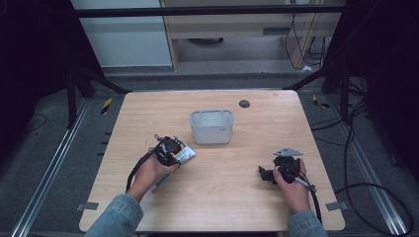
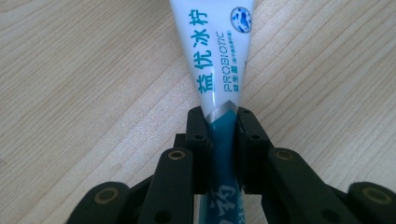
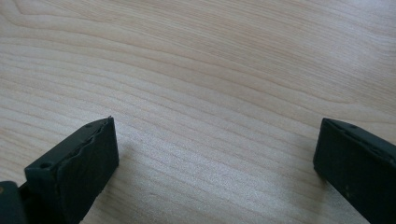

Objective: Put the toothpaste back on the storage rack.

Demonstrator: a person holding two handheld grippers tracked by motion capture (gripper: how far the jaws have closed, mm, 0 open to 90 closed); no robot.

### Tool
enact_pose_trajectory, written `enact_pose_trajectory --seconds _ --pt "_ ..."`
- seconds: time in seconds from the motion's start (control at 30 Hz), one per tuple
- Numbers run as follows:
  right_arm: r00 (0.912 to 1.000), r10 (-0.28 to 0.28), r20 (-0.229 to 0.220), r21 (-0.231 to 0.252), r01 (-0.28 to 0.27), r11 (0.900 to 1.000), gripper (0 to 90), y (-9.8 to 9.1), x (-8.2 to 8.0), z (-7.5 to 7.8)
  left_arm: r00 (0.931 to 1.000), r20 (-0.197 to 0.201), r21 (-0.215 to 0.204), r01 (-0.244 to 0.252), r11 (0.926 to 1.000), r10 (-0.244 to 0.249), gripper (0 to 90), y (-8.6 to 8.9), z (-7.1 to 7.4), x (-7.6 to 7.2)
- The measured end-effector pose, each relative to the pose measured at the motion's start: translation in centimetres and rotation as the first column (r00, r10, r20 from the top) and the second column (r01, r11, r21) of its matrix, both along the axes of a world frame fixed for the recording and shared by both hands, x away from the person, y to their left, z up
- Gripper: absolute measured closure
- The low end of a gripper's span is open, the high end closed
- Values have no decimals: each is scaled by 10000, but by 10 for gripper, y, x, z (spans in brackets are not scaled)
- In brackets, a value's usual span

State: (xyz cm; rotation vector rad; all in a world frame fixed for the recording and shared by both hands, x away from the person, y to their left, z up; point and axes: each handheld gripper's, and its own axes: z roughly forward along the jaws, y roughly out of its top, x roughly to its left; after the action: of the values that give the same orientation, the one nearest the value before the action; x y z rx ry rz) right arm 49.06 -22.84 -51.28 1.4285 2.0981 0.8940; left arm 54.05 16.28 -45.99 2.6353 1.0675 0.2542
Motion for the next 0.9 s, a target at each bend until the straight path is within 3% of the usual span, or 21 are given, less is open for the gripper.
enact_pose_trajectory --seconds 0.63,0.9 --pt "10000 6 5 2 -6 10000 4 0 0 0 10000 38 57 -50 10000 50 783 4 2 0" --pt "10000 2 -1 -4 -2 10000 4 0 0 0 9998 200 -54 9 10000 -8 783 4 10 -3"
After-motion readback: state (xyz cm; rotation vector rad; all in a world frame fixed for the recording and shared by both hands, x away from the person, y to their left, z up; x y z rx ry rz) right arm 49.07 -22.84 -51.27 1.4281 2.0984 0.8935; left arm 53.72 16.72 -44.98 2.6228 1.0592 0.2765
